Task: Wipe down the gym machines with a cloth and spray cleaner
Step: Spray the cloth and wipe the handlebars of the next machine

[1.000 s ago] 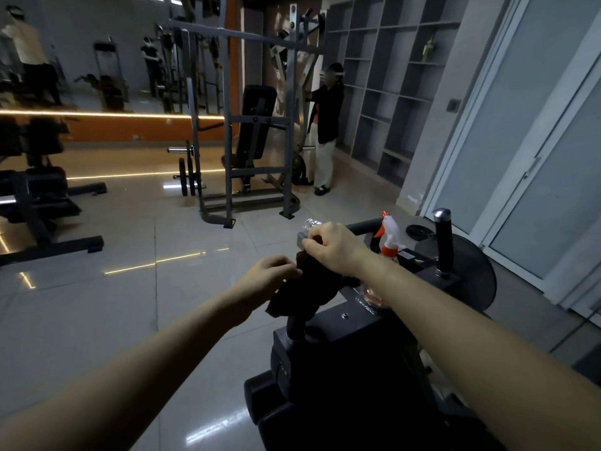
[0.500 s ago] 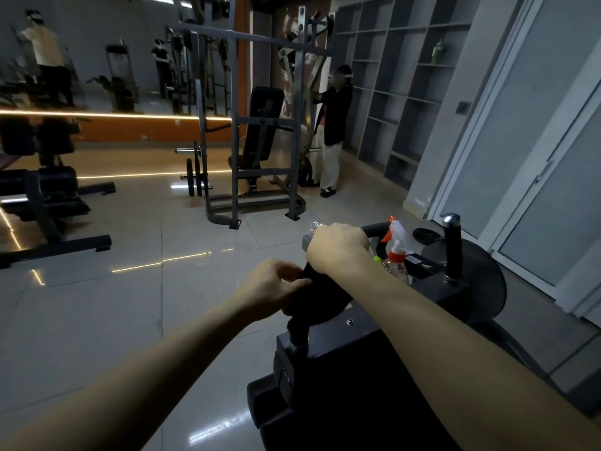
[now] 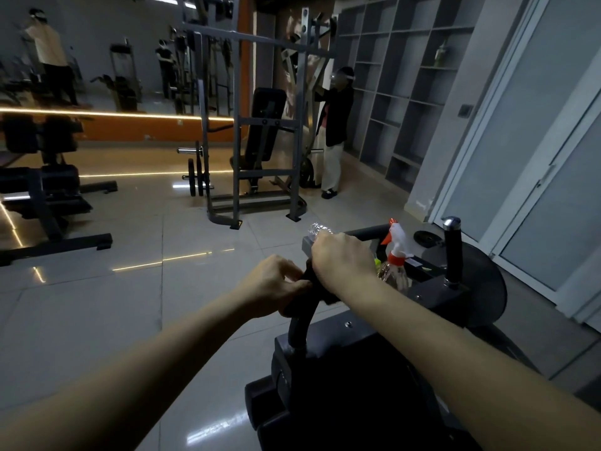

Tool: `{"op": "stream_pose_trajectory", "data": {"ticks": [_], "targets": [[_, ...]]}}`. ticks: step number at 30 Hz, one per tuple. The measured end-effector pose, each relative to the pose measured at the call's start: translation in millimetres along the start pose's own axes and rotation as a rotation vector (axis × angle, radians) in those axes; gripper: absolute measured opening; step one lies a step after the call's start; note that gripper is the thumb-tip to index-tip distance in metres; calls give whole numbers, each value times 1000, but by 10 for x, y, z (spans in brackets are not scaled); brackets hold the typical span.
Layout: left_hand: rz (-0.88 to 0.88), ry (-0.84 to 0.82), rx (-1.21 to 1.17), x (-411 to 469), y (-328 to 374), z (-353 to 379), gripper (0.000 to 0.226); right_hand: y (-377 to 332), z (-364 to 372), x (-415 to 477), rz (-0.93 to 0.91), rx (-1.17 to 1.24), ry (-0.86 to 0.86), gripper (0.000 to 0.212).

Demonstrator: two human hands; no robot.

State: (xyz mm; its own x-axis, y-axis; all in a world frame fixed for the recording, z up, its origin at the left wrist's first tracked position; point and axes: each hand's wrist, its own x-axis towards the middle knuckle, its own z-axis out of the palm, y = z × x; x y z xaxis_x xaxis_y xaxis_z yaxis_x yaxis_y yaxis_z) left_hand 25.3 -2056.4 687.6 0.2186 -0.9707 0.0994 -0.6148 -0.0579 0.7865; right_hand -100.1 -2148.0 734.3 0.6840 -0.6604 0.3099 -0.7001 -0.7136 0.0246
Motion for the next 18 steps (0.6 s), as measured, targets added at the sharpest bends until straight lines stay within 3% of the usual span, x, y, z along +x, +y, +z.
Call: {"op": "stream_pose_trajectory", "data": {"ticks": [2,5,8,10,14,18], "targets": [[4,0,-9,-24,26,9,24,-150,-178,127,84,-226,-247,27],[-10,-2,-8,-31,13,0,23,-281,-273,406,24,-408,-566,43],[-12,6,-33,-25,-42,-9,20,-194,-250,659,19,-289,-798,47],[-22,6,-49,-20,-67,-9,19,-113,-217,704,47,-138,-835,43],[-38,12,-125,-22,-79,16,24,64,-90,496,106,111,-511,30],[-56,11,-173,-27,-76,46,23,151,209,-29,90,418,134,25]]}}
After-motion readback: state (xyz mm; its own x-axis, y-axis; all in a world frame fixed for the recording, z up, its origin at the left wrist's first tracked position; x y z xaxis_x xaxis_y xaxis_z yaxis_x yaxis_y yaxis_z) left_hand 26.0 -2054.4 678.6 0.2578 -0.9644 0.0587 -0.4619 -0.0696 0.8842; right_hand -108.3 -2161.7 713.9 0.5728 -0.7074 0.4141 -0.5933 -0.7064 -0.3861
